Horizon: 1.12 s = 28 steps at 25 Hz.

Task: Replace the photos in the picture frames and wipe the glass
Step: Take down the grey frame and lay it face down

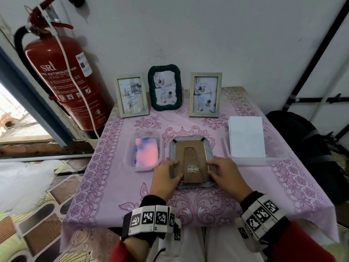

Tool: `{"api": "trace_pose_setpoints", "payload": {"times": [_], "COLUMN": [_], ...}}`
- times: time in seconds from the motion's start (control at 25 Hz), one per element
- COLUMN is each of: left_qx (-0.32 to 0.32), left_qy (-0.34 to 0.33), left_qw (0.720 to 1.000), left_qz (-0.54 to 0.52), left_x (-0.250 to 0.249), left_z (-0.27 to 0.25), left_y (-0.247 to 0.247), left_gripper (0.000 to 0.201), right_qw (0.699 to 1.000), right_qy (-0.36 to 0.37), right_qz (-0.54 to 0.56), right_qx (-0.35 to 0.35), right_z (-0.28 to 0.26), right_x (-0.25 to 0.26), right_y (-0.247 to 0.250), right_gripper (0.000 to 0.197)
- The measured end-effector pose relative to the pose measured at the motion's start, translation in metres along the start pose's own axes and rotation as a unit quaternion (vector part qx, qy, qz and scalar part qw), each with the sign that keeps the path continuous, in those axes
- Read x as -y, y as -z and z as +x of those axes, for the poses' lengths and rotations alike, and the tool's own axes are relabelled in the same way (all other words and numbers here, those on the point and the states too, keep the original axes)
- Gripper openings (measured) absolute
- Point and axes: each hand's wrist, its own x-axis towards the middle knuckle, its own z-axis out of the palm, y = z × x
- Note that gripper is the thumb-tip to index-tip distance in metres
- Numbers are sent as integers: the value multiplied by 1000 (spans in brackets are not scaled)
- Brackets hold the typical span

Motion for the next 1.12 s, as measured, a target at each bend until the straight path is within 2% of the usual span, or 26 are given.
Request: {"api": "trace_pose_setpoints", "payload": {"times": [0.08, 0.16, 0.24, 0.32, 0.44, 0.56, 1.12], "left_qx": [-29, -85, -135, -140, -87, -72, -149], "left_qy": [-31, -79, -114, -121, -57, 5, 39], "left_qw": [999, 993, 984, 979, 979, 978, 979], "left_qz": [-14, -27, 11, 87, 177, 196, 131], "left_x": [-7, -15, -20, -20, -13, -6, 30], "left_z": [-2, -2, 2, 10, 20, 24, 20], "left_y": [1, 5, 12, 20, 26, 29, 69], "left_gripper": [32, 21, 19, 24, 39, 48, 50], "right_qw": [1000, 996, 987, 981, 987, 992, 988], "right_qy": [21, 71, 109, 102, 17, -24, -69], "right_qz": [-18, -3, -19, -61, -115, -90, -71], "right_qx": [-13, -61, -116, -153, -108, -88, -119], "right_z": [-1, -2, 1, 8, 15, 17, 16], "right_x": [6, 16, 23, 20, 7, -6, -33], "right_y": [1, 7, 15, 26, 36, 40, 59], "right_gripper": [26, 19, 20, 27, 44, 48, 46]}}
